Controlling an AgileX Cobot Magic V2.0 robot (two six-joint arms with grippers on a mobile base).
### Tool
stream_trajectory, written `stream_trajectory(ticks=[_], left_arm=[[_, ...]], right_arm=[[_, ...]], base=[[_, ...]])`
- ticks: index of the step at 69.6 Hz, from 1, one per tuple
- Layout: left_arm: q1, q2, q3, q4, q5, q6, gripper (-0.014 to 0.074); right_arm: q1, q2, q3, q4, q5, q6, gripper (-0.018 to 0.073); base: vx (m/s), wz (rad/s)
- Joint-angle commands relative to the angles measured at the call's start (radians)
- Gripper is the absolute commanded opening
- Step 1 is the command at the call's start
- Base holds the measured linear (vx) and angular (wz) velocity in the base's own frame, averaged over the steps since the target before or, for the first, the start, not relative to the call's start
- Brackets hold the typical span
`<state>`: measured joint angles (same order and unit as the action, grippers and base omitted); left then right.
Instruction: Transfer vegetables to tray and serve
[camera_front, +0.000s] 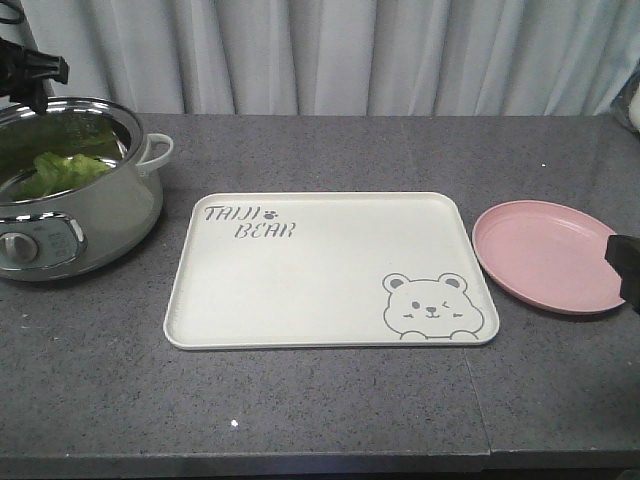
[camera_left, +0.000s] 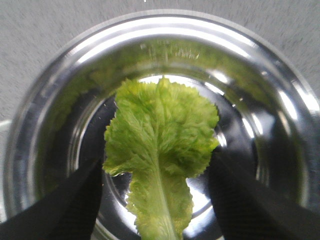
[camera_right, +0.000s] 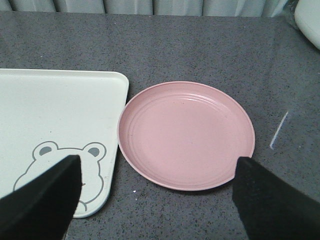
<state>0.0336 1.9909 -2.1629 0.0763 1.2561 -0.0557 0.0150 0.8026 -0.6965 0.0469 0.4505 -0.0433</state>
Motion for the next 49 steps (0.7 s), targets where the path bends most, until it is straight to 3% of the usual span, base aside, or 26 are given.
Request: stream_trajectory(ticks=[1, 8, 49], left_arm=[[0.002, -0.01, -0.035, 0.003, -0.007, -0.014, 0.0455], [0.002, 0.026, -0.035, -0.031, -0.007, -0.016, 0.0455], [0.011, 0.147, -0.033, -0.046, -0.007, -0.015, 0.0455]], right_arm=[[-0.006, -0.002, -0.034, -0.008, -0.062, -0.012, 0.0594], [-0.006, -0.002, -0.034, -0.008, -0.062, -0.012, 0.0594], [-0.006, -0.002, -0.034, -0.004, -0.044, -0.011, 0.0594]], base=[[0.0, 0.0], [0.0, 0.0], [0.0, 0.0]])
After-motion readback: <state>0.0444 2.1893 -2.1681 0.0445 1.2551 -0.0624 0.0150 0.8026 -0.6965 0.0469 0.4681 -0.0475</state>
